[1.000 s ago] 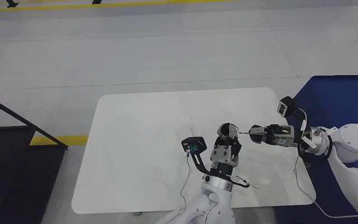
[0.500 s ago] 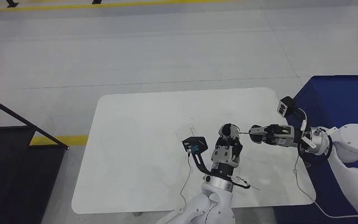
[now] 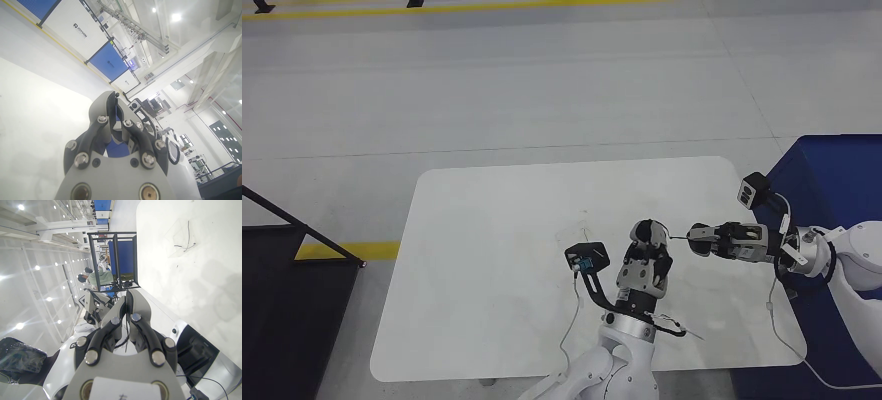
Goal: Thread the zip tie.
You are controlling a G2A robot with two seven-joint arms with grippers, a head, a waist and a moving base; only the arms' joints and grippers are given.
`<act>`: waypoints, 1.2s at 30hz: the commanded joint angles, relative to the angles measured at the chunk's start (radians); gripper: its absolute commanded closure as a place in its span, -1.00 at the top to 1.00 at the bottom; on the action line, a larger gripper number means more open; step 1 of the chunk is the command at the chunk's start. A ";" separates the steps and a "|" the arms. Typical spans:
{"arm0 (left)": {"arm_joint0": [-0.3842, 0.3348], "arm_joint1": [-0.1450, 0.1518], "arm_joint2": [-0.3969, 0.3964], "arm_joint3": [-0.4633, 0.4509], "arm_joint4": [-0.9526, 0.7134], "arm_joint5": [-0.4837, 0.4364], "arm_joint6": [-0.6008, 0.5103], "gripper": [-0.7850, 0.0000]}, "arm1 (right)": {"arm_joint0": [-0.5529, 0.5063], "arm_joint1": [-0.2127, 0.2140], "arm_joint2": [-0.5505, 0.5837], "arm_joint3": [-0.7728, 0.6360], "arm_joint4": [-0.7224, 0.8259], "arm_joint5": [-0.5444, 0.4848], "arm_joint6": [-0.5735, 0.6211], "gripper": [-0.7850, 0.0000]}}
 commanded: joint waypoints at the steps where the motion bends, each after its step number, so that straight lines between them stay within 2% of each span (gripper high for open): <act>1: 0.000 0.001 0.001 -0.001 0.002 0.002 0.000 -1.00 | 0.000 0.000 0.000 0.000 0.000 0.000 0.000 -1.00; 20: 0.000 0.000 0.001 0.004 0.000 -0.012 -0.005 -1.00 | 0.000 0.000 0.000 0.000 0.000 0.000 0.000 -1.00; 36: 0.008 -0.013 -0.006 0.029 0.021 0.029 -0.037 -1.00 | -0.006 -0.002 -0.002 -0.005 0.007 -0.006 -0.021 -1.00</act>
